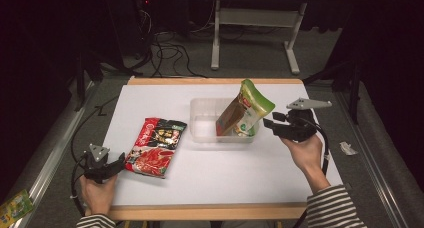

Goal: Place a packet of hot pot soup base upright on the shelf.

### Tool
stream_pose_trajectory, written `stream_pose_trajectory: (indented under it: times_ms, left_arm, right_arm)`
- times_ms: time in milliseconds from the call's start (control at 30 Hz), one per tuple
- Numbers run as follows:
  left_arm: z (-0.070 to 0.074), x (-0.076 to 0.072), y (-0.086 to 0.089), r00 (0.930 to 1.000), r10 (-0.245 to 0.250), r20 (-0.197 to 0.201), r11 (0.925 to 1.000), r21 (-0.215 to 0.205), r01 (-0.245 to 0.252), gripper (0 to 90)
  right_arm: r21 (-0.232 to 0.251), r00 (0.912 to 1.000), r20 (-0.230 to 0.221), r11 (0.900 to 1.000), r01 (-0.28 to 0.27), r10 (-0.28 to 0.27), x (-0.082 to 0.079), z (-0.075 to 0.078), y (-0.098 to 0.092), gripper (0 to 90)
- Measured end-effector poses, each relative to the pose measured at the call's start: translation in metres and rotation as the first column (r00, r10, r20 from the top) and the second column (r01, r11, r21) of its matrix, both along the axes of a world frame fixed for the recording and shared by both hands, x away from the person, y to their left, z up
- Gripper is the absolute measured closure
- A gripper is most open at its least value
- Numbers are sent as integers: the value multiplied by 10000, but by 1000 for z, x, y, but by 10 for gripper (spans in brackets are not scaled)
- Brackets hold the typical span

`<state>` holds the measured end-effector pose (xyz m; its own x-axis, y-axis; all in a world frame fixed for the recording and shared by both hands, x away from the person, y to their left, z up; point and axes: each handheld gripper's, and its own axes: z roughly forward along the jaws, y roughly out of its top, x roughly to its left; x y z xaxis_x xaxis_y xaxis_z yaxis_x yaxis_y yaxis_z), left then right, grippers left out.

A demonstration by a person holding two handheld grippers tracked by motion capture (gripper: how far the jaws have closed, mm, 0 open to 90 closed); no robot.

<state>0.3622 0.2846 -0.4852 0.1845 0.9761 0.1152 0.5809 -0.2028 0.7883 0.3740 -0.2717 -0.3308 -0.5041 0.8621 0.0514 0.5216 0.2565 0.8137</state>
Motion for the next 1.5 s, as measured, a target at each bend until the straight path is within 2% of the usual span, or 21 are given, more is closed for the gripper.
stream_pose_trajectory:
  times_ms: [33,133,167,200,233,267,300,333,367,400,433,467,533,633,833,933,1067,1233,1300,1367,1500]
  left_arm:
    - [0,0,0,10000,0,0,10000,0,0,300]
    - [0,2,1,9999,-61,-123,9998,-200,58,300]
    - [0,2,1,9999,-61,-123,9998,-200,58,301]
    - [0,2,1,9999,-82,-134,9998,-192,79,303]
    - [0,2,1,9999,-82,-134,9998,-192,79,304]
    - [0,2,1,9999,-94,-142,9998,-195,91,305]
    - [0,2,1,9999,-94,-142,9998,-195,91,306]
    - [0,2,2,9998,-139,-171,9996,-260,135,306]
    - [0,2,2,9998,-139,-171,9996,-260,135,306]
    - [0,2,2,9997,-145,-209,9995,-274,140,306]
    - [0,2,2,9997,-145,-209,9995,-274,140,307]
    - [0,3,2,9995,-165,-252,9994,-304,157,307]
    - [1,3,4,9987,-227,-446,9990,-401,209,308]
    - [1,5,5,9981,-365,-498,9978,-569,336,314]
    - [7,7,9,9963,-603,-619,9967,-582,567,316]
    - [16,8,12,9956,-775,-528,9942,-792,732,316]
    - [30,12,11,9909,-1292,-385,9874,-973,1250,312]
    - [44,28,-3,9751,-2151,-545,9733,-935,2095,305]
    - [49,37,-13,9658,-2502,-682,9657,-892,2439,299]
    - [53,48,-25,9533,-2873,-929,9563,-839,2800,294]
    - [57,68,-46,9307,-3321,-1532,9432,-523,3280,293]
  right_arm:
    - [0,10000,0,10000,0,0,0,0,0,549]
    - [46,9988,-193,9990,447,-446,-12,-23,-16,547]
    - [46,9988,-193,9990,447,-446,-12,-23,-16,547]
    - [66,9977,-238,9979,638,-636,-16,-36,-25,546]
    - [66,9977,-238,9979,638,-636,-16,-36,-25,546]
    - [155,9954,-374,9959,893,-887,-20,-49,-33,542]
    - [155,9954,-374,9959,893,-887,-20,-49,-33,542]
    - [193,9923,-487,9932,1145,-1135,-22,-62,-41,535]
    - [193,9923,-487,9932,1145,-1135,-22,-62,-41,535]
    - [106,9886,-536,9899,1412,-1405,-24,-74,-47,530]
    - [106,9886,-536,9899,1412,-1405,-24,-74,-47,530]
    - [74,9883,-504,9895,1446,-1441,-24,-80,-50,528]
    - [51,9828,-744,9854,1700,-1691,-24,-95,-55,521]
    - [-60,9783,-831,9818,1900,-1899,-24,-108,-60,514]
    - [-453,9686,-1006,9736,2238,-2273,-20,-130,-64,500]
    - [-786,9631,-1065,9677,2395,-2470,-17,-137,-65,493]
    - [-1160,9591,-1194,9630,2431,-2565,-14,-145,-63,486]
    - [-1226,9623,-903,9618,2448,-2565,-15,-149,-62,479]
    - [-1291,9622,-854,9605,2465,-2585,-15,-149,-61,478]
    - [-1308,9625,-795,9600,2477,-2592,-16,-149,-60,478]
    - [-1376,9633,-722,9592,2471,-2585,-16,-150,-60,476]
